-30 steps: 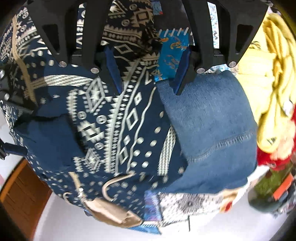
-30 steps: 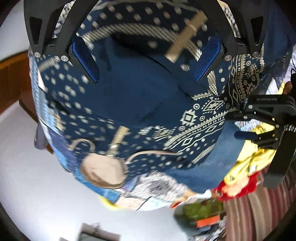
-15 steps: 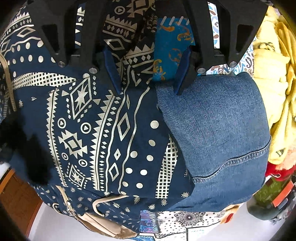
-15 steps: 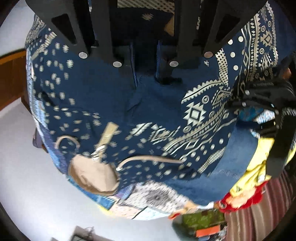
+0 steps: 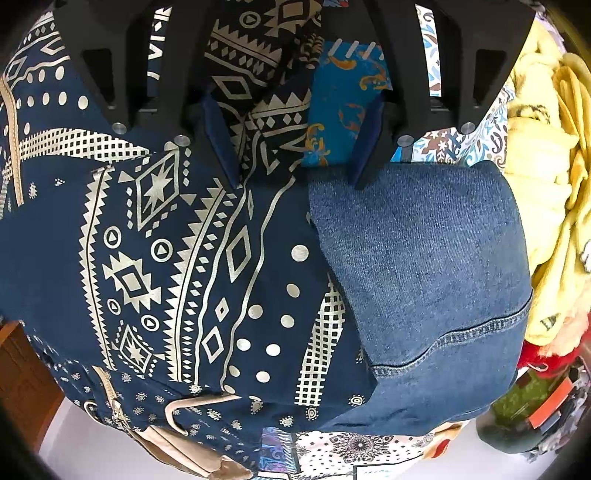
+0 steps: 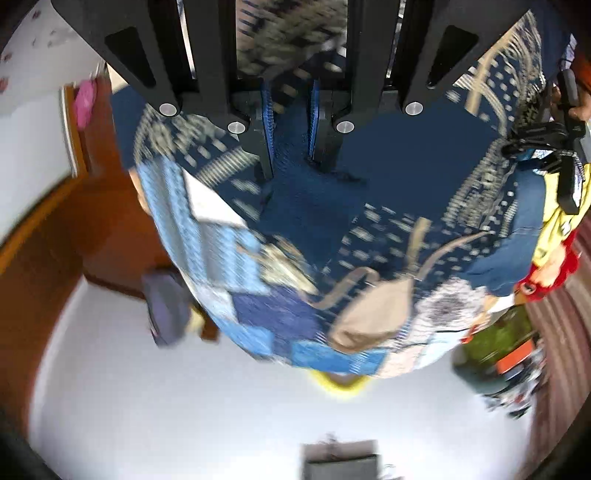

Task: Fold large clothes

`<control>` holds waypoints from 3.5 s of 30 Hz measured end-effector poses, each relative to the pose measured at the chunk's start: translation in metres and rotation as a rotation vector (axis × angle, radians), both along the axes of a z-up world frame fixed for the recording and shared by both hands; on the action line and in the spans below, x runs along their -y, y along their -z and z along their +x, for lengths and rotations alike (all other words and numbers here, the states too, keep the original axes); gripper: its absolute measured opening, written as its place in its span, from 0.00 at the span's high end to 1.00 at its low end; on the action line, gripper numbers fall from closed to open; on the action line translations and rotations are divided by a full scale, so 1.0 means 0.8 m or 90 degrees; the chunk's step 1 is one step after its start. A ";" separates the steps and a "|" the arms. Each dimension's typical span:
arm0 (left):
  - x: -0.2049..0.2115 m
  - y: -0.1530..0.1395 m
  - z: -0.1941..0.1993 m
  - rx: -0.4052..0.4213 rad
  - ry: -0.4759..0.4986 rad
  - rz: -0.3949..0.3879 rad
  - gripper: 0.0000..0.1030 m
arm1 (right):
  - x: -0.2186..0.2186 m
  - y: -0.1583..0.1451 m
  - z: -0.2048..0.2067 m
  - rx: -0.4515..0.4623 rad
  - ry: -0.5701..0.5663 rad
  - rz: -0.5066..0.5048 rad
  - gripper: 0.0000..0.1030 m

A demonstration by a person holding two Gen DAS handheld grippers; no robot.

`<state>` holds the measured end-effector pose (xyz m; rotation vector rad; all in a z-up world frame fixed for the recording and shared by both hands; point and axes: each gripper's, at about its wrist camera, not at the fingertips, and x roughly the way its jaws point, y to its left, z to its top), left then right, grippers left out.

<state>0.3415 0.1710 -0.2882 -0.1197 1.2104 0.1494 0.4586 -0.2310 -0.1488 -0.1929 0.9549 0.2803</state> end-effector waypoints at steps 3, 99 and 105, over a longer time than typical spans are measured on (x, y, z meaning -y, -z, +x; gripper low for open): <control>0.001 0.000 0.001 -0.003 -0.004 0.006 0.38 | 0.034 0.029 0.003 -0.027 0.029 -0.014 0.88; 0.087 -0.145 -0.057 0.145 0.114 -0.002 0.27 | -0.063 0.081 -0.047 -0.172 0.081 0.096 0.94; 0.124 -0.152 -0.048 0.143 0.146 -0.028 0.27 | -0.049 0.076 -0.080 -0.222 0.016 0.106 0.94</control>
